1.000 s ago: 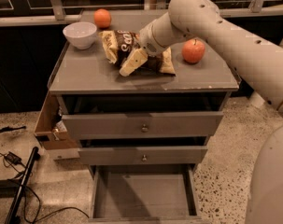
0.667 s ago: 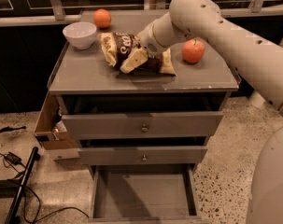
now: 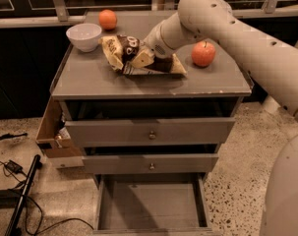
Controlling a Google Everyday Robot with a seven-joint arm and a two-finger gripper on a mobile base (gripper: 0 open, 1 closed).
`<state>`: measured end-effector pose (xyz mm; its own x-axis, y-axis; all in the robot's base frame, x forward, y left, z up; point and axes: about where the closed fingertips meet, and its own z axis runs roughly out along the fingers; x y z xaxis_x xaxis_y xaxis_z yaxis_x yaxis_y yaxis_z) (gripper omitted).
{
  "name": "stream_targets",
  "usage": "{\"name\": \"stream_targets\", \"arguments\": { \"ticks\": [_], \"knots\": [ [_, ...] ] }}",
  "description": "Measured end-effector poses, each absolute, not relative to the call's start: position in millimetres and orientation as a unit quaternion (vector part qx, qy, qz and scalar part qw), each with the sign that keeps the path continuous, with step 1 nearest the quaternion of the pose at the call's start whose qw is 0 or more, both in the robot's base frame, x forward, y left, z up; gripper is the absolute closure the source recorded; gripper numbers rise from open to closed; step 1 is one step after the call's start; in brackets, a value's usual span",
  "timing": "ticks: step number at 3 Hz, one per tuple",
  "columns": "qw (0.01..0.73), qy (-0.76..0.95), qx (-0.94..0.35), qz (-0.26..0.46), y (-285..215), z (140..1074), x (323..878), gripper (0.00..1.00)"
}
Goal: Place brown chip bag into bottom drawer
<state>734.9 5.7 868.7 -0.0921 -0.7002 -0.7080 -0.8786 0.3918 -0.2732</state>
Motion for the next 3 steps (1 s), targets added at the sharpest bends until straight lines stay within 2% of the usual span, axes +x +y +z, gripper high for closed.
{"name": "stream_targets", "arguments": {
  "ticks": [1, 2, 3],
  "knots": [
    [0.398, 0.733, -0.541, 0.111, -4, 886, 710, 0.89],
    [0.391, 0.735, -0.541, 0.114, -15, 911, 663, 1.00],
    [0.380, 0.740, -0.544, 0.113, -25, 947, 591, 1.00]
  ]
}}
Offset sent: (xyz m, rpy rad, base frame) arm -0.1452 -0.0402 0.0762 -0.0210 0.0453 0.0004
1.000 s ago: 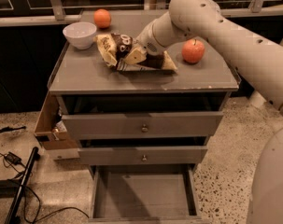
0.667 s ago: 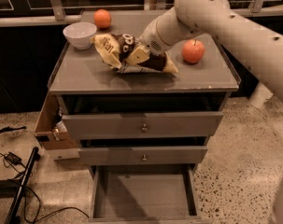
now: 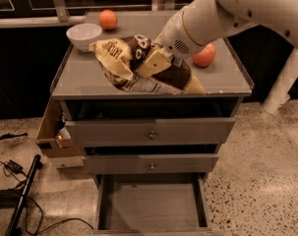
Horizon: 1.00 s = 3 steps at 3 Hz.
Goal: Place brown chip bag into bottom drawer
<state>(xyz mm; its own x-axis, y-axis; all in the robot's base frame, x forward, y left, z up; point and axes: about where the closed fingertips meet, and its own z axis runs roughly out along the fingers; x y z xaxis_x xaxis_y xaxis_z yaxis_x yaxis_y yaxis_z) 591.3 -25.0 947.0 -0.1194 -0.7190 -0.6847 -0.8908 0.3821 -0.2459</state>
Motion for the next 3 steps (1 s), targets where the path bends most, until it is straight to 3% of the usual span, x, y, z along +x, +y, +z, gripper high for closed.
{"name": "stream_targets", "arguments": {
  "ticks": [2, 3],
  "knots": [
    [0.366, 0.742, -0.551, 0.107, -32, 950, 576, 1.00],
    [0.351, 0.751, -0.549, 0.107, -43, 953, 527, 1.00]
  ]
}}
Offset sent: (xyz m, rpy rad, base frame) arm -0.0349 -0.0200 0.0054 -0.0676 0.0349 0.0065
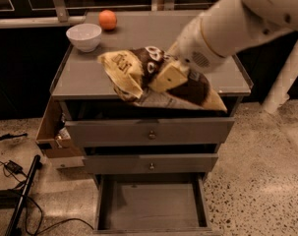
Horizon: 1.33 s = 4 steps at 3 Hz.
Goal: Place brown chip bag into bottom drawer
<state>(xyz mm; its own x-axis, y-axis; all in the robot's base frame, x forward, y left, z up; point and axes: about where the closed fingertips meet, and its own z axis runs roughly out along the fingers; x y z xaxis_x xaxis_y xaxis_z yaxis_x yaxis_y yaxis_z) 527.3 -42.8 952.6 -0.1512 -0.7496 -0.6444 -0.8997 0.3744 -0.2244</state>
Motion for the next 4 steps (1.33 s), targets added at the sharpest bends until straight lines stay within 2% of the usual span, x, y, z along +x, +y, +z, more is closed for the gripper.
{"name": "stream_targets", "arguments": {
  "ticks": [1, 2, 3, 4],
  "knots": [
    [0.347, 0.762, -0.534, 0.117, -53, 930, 469, 1.00],
    [0.373, 0.762, -0.508, 0.146, -50, 879, 443, 1.00],
    [0.358, 0.766, -0.493, 0.205, -34, 787, 421, 1.00],
    [0.332, 0.774, -0.491, 0.223, -33, 749, 404, 1.00]
  ]
}}
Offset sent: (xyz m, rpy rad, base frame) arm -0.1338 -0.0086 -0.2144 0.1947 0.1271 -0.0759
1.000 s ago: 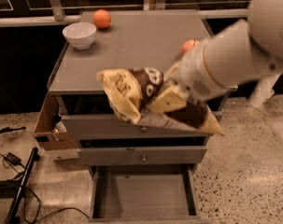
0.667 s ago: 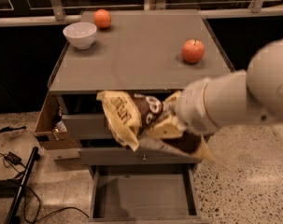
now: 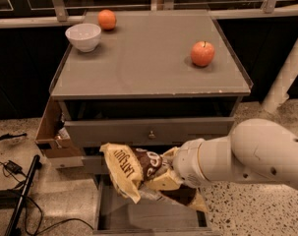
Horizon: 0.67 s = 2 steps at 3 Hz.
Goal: Place brown chip bag into bottom drawer
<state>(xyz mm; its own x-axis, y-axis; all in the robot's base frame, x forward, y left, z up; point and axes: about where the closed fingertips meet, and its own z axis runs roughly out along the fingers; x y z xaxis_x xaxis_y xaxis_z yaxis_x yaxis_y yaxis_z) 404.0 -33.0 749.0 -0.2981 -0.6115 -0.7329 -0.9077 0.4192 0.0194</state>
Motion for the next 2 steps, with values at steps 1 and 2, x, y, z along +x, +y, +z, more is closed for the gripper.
{"name": "stream_targets", "arguments": {
  "ticks": [1, 2],
  "knots": [
    [0.330, 0.774, -0.493, 0.221, -34, 747, 403, 1.00],
    [0.338, 0.769, -0.497, 0.220, -33, 720, 401, 1.00]
  ]
}}
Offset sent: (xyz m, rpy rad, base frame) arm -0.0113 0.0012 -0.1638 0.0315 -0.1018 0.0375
